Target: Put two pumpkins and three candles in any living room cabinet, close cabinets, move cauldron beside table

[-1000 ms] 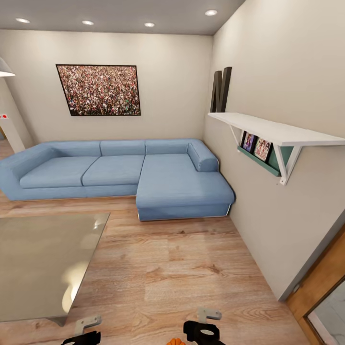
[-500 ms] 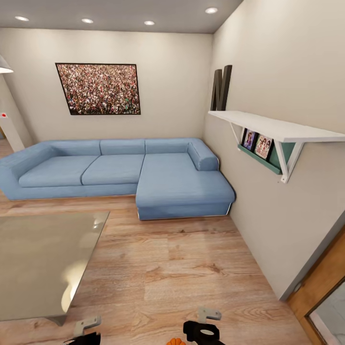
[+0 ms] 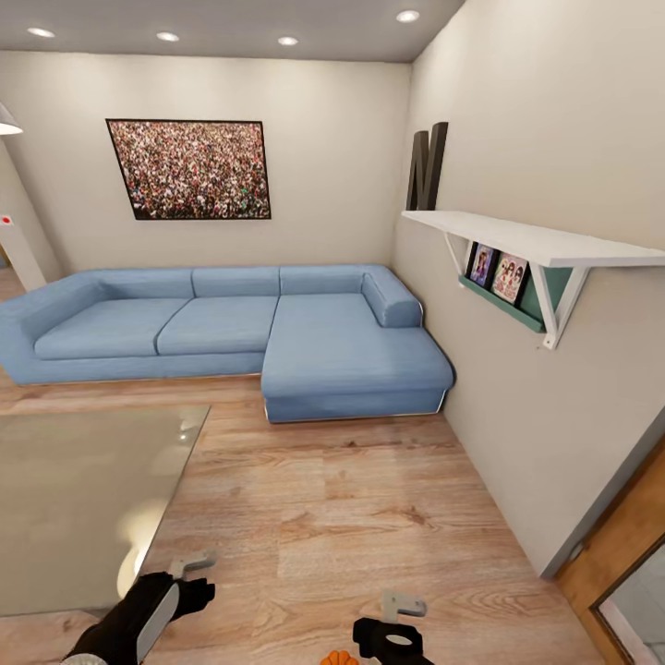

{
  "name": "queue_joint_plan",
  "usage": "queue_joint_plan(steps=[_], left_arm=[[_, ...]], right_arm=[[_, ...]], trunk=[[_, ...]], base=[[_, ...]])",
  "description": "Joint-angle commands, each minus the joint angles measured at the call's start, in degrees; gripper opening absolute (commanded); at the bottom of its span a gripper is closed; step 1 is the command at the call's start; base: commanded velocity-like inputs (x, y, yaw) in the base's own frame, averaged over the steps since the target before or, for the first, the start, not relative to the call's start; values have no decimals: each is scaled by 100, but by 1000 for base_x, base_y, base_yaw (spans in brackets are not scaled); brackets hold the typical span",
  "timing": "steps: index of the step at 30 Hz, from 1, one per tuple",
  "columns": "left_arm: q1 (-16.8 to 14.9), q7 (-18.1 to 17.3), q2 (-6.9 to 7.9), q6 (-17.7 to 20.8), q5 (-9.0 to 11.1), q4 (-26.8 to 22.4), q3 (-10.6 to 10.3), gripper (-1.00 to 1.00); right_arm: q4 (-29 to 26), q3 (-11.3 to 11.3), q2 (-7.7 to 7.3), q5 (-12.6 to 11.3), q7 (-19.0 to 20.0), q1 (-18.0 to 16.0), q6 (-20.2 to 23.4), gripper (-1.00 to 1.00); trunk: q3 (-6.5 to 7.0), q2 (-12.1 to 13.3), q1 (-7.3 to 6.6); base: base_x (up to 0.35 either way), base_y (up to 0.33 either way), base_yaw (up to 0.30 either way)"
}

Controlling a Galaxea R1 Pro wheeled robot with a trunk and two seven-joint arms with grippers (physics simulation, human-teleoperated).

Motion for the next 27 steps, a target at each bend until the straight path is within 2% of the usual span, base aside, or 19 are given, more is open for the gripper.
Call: queue_joint_plan(steps=[1, 5, 13, 15, 17, 20, 22, 24, 26, 27], left_arm=[[1, 1, -2, 65, -1, -58, 3, 100], [0, 0, -40, 279, 0, -254, 5, 100], [0, -5, -133, 353, -1, -322, -5, 100], [0, -5, -180, 382, -5, -327, -6, 100], [0, -5, -202, 402, -7, -328, -6, 100], [0, -6, -220, 478, -9, -329, -3, 100], [0, -6, -223, 507, -8, -330, -1, 100], [0, -5, -228, 542, -9, -330, -4, 100], [0, -5, -229, 554, -9, -330, -5, 100], [0, -5, -228, 575, -9, -330, -5, 100]], right_arm=[[-4, 4, 1, 0, -4, 0, 3, 100], [-21, 10, 4, 2, -5, 0, 7, 100], [13, -51, -15, -55, -27, -1, 115, 100], [13, -97, -6, -65, -47, -42, 377, 100], [-7, -146, -4, -62, -113, -161, 840, 100], [-27, -404, 8, -66, -394, -676, 1800, 100], [-28, -572, 5, -67, -470, -809, 1966, 100], [2, -948, -10, -63, -556, -969, 2149, 100], [18, -1112, -20, -60, -578, -1009, 2191, 100], [33, -1276, -63, -49, -597, -1047, 2237, 100]], trunk=[[0, 0, 0], [0, 0, 0], [-144, -321, 176], [-180, -401, 220], [-216, -481, 264], [-270, -602, 329], [-305, -682, 373], [-341, -762, 417], [-377, -842, 461], [-395, -882, 483]], base=[[0, 0, 0], [0, 0, 0], [0, 0, 0], [0, 0, 0], [0, 0, 0], [0, 0, 0], [0, 0, 0], [0, 0, 0], [0, 0, 0], [0, 0, 0]])
